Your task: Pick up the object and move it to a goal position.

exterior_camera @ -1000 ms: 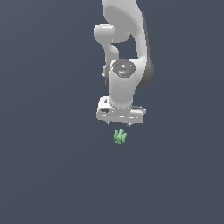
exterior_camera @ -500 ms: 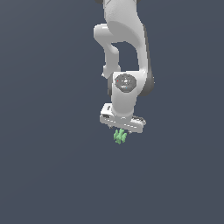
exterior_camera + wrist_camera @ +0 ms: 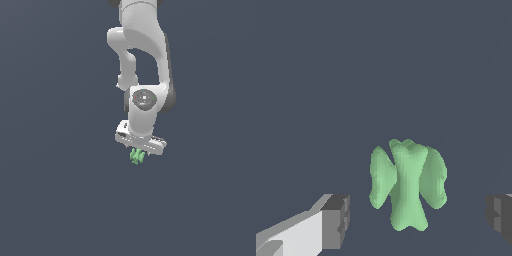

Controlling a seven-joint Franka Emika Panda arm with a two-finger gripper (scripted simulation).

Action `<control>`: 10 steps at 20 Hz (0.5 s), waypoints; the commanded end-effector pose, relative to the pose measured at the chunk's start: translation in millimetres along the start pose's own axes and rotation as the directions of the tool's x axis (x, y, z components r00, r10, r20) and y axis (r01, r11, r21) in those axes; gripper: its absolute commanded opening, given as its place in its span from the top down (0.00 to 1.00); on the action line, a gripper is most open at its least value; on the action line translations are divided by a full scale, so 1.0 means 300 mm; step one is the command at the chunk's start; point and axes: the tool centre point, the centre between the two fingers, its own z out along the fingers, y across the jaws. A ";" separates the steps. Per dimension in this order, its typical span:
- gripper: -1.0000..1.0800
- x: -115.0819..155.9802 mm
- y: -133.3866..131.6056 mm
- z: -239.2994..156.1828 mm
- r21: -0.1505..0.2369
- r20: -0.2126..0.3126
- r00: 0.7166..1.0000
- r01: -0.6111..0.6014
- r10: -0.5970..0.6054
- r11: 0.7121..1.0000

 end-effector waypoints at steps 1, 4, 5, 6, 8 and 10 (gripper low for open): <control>0.04 0.000 0.000 0.004 0.000 0.000 1.000 0.000 0.000 1.000; 0.04 0.000 0.000 0.032 0.000 0.000 1.000 -0.001 0.001 1.000; 0.04 -0.001 0.001 0.046 0.000 0.000 1.000 -0.002 0.002 1.000; 0.04 -0.001 0.001 0.063 0.000 0.000 1.000 -0.002 0.002 1.000; 0.04 -0.002 0.002 0.102 0.000 0.000 1.000 -0.003 0.003 1.000; 0.04 -0.003 0.001 0.134 0.000 0.000 1.000 -0.004 0.004 1.000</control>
